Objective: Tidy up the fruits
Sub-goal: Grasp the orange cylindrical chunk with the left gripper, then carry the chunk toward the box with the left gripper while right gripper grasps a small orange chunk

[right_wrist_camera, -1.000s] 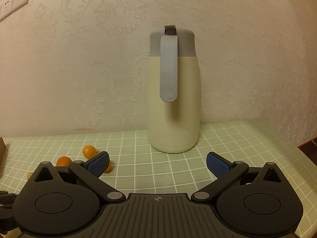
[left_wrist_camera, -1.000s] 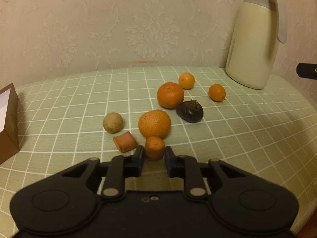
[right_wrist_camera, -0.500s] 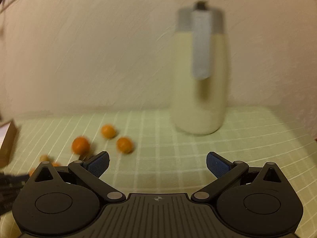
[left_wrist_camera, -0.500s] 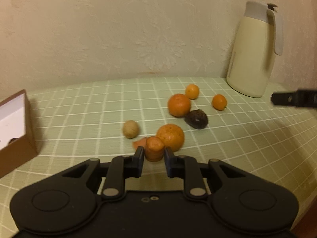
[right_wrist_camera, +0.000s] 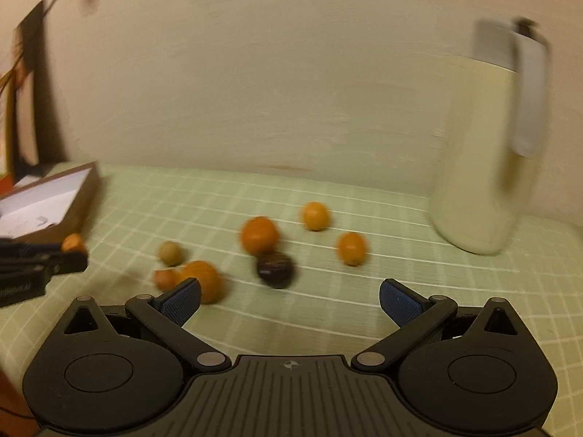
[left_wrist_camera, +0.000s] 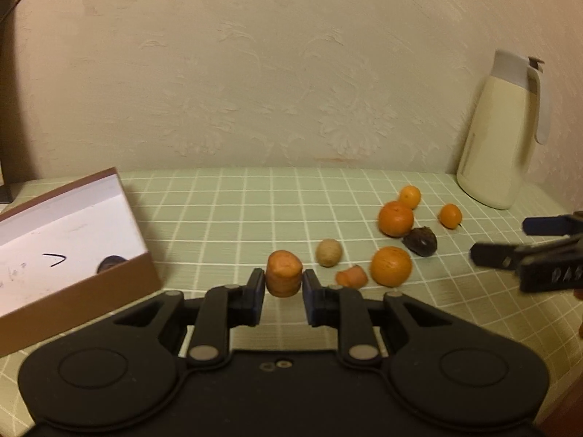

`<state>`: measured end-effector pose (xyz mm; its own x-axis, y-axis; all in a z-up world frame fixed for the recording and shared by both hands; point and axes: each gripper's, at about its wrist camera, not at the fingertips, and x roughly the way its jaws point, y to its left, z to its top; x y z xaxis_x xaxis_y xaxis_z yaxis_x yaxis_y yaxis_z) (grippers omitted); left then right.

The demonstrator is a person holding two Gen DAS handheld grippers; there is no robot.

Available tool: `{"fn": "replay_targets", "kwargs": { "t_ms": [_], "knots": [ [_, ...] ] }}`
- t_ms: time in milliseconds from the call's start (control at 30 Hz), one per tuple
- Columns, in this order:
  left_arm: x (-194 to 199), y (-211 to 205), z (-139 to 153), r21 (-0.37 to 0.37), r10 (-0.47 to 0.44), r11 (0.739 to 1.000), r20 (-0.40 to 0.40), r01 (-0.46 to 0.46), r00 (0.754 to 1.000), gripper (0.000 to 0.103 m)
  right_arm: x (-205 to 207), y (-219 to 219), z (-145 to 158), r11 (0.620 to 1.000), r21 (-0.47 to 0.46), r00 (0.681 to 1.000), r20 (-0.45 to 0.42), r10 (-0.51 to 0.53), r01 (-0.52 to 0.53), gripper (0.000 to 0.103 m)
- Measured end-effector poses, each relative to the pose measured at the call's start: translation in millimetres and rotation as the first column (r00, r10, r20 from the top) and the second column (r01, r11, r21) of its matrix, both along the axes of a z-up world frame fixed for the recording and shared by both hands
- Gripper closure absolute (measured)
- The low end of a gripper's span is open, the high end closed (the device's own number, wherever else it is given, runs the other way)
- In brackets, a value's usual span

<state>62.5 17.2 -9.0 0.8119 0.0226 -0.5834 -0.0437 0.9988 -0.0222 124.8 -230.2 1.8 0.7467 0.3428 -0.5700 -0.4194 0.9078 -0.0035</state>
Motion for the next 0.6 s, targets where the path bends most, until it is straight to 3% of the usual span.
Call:
{"fn": "replay_targets", "kwargs": {
  "t_ms": [233,333,600],
  "knots": [
    [-11,24,6,0.0,0.042,0.999,0.015,-0.042,0.999,0.091,-10,45,-7,0.989,-0.031,0.99,0.005,0.142,-0.142,0.0],
    [-16,34,7,-0.002,0.062,0.998,0.019,-0.062,0.998,0.091,-11,60,-13,0.982,-0.026,0.982,-0.026,0.185,-0.186,0.021],
    [-28,60,12,-0.01,0.116,0.993,0.031,-0.115,0.993,0.091,-3,97,-29,0.969,-0.024,0.966,-0.089,0.242,-0.245,0.029]
  ]
}}
